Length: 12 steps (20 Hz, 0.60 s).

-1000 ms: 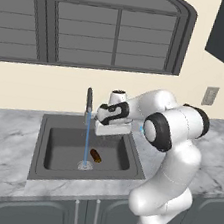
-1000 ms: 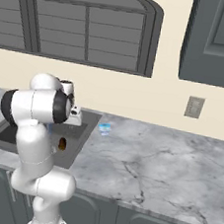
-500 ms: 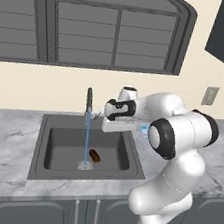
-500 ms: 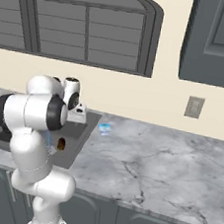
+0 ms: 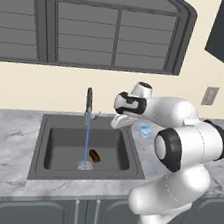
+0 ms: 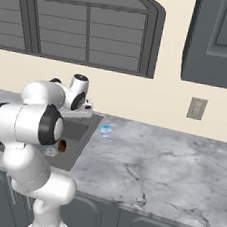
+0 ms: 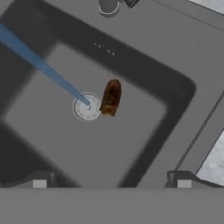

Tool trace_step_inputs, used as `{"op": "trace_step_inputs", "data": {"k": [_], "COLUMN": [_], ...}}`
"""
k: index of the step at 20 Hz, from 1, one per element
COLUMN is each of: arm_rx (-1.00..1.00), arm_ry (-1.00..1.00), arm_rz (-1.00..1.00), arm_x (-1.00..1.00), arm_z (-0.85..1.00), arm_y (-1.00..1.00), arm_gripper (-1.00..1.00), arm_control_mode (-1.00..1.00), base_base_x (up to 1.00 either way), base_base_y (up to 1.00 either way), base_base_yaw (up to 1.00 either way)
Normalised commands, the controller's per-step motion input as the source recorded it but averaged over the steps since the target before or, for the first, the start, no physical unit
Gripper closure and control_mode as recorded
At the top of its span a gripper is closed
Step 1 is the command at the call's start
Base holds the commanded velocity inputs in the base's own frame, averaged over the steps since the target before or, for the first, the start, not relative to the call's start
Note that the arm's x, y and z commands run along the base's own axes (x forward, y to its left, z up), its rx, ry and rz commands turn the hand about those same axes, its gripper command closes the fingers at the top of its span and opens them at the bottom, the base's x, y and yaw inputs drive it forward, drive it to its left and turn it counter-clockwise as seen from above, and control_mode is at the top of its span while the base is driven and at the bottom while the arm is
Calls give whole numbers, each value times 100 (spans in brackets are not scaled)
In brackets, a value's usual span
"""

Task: Turn on the sink faucet. Then move the sweet potato from the counter to the sink. Turn off the sink. Move the vegetable from the sink to the pot next to the stove. Finally move the pot to the rear left burner.

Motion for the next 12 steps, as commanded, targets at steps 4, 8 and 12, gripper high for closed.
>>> {"op": "trace_step_inputs", "data": {"k": [4,8,12], "arm_rx": [10,15,19], "arm_ry": [-4,-9,-13], "arm_rz": [33,18,24], "arm_x": [-16,-13,-3], "arm_z": [12,1,-5], "arm_y": [0,2,5], "arm_gripper": [-100,-100,-100], "arm_control_mode": [-100,-100,-100], "base_base_x": [0,0,0], "base_base_y": [0,0,0], "base_base_yaw": [0,0,0]}}
